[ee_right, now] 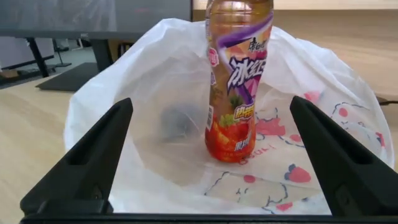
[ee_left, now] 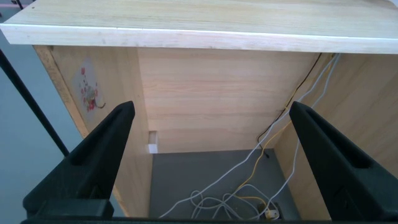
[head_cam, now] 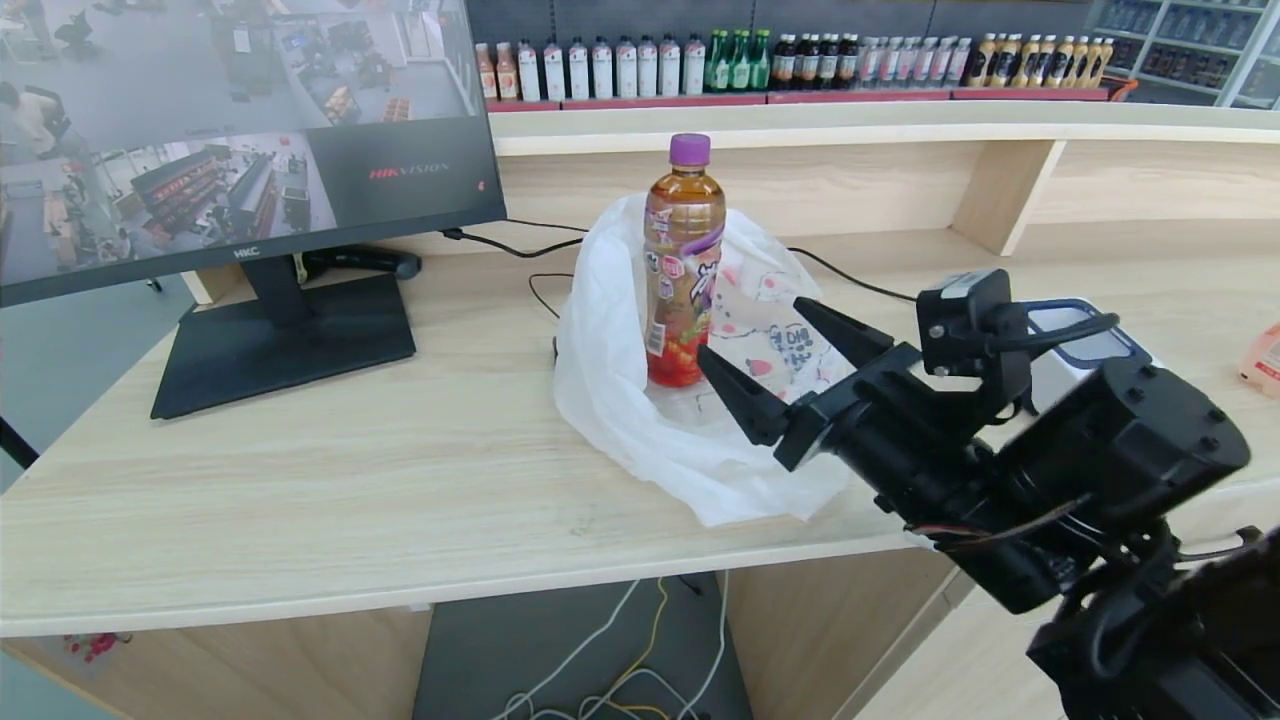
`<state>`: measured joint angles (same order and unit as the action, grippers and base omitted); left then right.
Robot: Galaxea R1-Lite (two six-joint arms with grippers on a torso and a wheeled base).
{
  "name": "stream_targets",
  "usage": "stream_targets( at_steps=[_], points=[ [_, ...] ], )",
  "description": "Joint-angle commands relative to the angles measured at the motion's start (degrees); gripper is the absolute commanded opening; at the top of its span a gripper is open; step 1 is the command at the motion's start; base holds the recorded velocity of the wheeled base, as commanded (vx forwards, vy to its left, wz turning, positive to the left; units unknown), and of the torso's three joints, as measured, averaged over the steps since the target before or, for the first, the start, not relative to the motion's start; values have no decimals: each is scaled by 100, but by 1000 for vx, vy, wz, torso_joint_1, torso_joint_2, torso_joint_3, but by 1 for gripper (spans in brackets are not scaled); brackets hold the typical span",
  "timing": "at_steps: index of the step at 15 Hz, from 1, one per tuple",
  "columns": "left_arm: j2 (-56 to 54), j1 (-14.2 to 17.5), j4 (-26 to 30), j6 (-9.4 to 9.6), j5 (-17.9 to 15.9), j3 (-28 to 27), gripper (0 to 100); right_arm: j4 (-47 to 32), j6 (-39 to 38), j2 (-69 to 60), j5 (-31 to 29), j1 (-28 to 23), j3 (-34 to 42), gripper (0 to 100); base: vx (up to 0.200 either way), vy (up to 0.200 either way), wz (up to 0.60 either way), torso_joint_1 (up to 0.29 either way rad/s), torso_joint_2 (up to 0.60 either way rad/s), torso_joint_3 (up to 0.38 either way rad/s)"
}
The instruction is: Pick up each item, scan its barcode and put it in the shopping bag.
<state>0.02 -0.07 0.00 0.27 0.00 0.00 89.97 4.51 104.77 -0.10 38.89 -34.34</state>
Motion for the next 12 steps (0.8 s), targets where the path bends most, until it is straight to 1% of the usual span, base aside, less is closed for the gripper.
stream_targets(
  at_steps=[1, 2, 3, 4, 9, 12],
  points=[
    [-2, -1, 0, 0, 0, 0, 100, 3, 15, -677, -17, 251, 718, 100, 0, 0, 0, 0, 0, 0],
    [-2, -1, 0, 8, 0, 0, 100, 3, 6, -791, -17, 242, 903, 100, 0, 0, 0, 0, 0, 0],
    [-2, -1, 0, 8, 0, 0, 100, 3, -20, -949, -17, 233, 1281, 100, 0, 0, 0, 0, 0, 0],
    [-2, -1, 0, 8, 0, 0, 100, 3, -20, -976, -17, 242, 1500, 100, 0, 0, 0, 0, 0, 0],
    [-2, -1, 0, 0, 0, 0, 100, 3, -20, -1204, -17, 224, 1624, 100, 0, 0, 0, 0, 0, 0],
    [-2, -1, 0, -9, 0, 0, 100, 3, -20, -1310, -17, 181, 1676, 100, -200, 0, 0, 4, 4, 1]
  ],
)
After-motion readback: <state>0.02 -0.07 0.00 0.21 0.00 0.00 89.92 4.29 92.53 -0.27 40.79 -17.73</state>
